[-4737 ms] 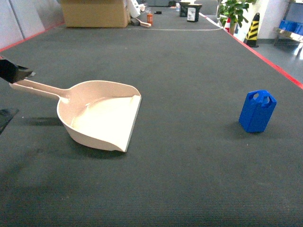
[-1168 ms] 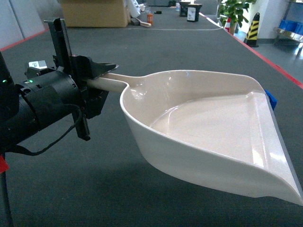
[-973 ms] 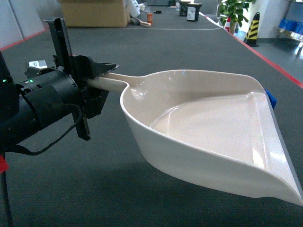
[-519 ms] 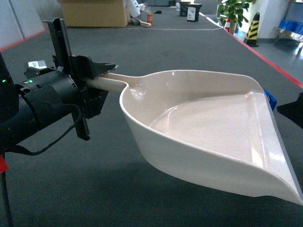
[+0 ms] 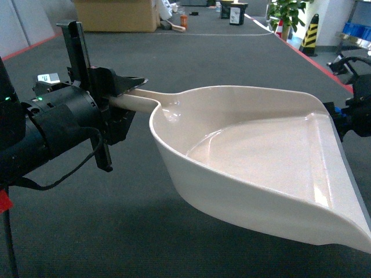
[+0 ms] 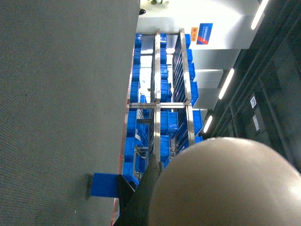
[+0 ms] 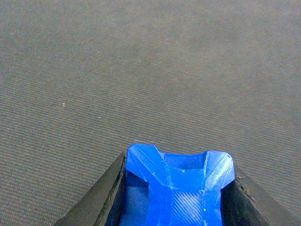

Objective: Place part in tray to right shelf

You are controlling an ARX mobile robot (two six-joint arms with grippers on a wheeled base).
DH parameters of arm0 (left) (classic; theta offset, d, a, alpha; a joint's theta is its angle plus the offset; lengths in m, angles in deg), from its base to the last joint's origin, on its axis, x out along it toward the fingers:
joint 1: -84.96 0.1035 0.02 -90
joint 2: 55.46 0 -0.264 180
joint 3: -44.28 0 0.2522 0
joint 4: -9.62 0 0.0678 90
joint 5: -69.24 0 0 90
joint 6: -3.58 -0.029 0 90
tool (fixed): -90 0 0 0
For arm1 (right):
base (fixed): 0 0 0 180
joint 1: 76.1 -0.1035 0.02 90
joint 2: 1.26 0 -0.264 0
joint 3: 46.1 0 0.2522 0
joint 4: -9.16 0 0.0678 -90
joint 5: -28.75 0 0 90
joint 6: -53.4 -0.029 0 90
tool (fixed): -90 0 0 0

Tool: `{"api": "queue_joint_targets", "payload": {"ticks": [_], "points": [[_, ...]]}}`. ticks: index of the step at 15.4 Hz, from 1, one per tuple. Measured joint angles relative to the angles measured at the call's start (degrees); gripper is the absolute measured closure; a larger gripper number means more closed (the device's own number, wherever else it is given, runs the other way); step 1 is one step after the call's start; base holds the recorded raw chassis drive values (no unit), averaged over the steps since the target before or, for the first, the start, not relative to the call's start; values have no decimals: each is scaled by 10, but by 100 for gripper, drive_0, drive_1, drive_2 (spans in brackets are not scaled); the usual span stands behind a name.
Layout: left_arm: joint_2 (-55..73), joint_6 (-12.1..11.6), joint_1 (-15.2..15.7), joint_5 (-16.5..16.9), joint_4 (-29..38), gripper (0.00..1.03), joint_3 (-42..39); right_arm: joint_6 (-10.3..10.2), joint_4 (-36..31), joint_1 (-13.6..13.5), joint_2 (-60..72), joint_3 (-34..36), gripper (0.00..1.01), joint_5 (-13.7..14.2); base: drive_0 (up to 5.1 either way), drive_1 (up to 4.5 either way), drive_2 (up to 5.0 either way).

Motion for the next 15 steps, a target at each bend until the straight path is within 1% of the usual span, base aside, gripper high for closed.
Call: {"api": "queue_joint_targets", "payload": {"ticks": [1,2,3,4,5,6,7,8,9,10,11,12,13,15], "points": [[0,0,0,0,0,90,0,-2,-22,5,-38,35,54,2,0,0,0],[0,0,0,-2,0,90,0,-5,-51,8,-105,76,54,5,0,0,0],[0,0,0,-1,0,90,0,-12,-64,7,-176,102,54,1,0,0,0],[0,0,0,-1,0,90,0,-21,-71,-3,-247,124,54,-11,0,0,0],[0,0,0,-1,0,90,0,-33,-69,-27,-310,141,54,-27,0,0,0],[0,0,0,-1,0,90,0,-64,-56,-70,-370,160,54,-53,0,0,0],[0,0,0,-1,0,90,0,-88,-39,-104,-394,172,54,-68,0,0,0],[0,0,0,-2,0,90,0,-105,-31,-140,-405,188,54,-73,0,0,0],[0,0,0,-1,0,90,0,-115,-21,-178,-403,205,54,-70,0,0,0],[0,0,0,-1,0,90,0,-118,-8,-208,-385,217,54,-57,0,0,0],[0,0,0,-1,0,90,0,-125,-13,-219,-371,231,48,-55,0,0,0],[0,-2,0,-1,-1,90,0,-132,-17,-218,-370,233,36,-54,0,0,0],[0,-3,1,-2,-1,90,0,-137,-18,-217,-382,233,24,-43,0,0,0],[0,-5,1,-2,-1,90,0,-148,-16,-204,-431,233,1,-43,0,0,0]]}}
